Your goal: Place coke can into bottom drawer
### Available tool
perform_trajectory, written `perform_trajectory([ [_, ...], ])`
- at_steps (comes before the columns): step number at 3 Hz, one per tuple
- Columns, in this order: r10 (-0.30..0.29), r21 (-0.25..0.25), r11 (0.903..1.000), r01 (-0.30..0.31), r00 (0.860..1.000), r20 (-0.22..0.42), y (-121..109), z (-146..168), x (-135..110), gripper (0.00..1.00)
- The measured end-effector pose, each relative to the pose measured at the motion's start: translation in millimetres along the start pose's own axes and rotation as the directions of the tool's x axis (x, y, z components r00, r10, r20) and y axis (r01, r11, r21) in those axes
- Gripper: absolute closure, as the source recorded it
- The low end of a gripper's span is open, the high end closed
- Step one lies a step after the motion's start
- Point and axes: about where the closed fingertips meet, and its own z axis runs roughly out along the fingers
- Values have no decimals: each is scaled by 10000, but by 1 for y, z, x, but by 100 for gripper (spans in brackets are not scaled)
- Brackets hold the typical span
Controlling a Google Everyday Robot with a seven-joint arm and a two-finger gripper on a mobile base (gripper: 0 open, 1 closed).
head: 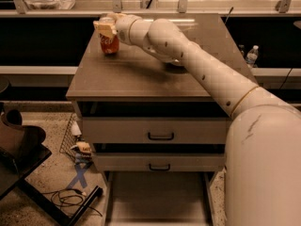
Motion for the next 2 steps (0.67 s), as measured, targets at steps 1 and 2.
perform_trajectory([
  [1, -36, 197, 9998, 27, 9989, 459, -6, -31, -23, 100],
  [2, -152, 311, 9994, 129, 9970, 763, -7, -86, -38, 100],
])
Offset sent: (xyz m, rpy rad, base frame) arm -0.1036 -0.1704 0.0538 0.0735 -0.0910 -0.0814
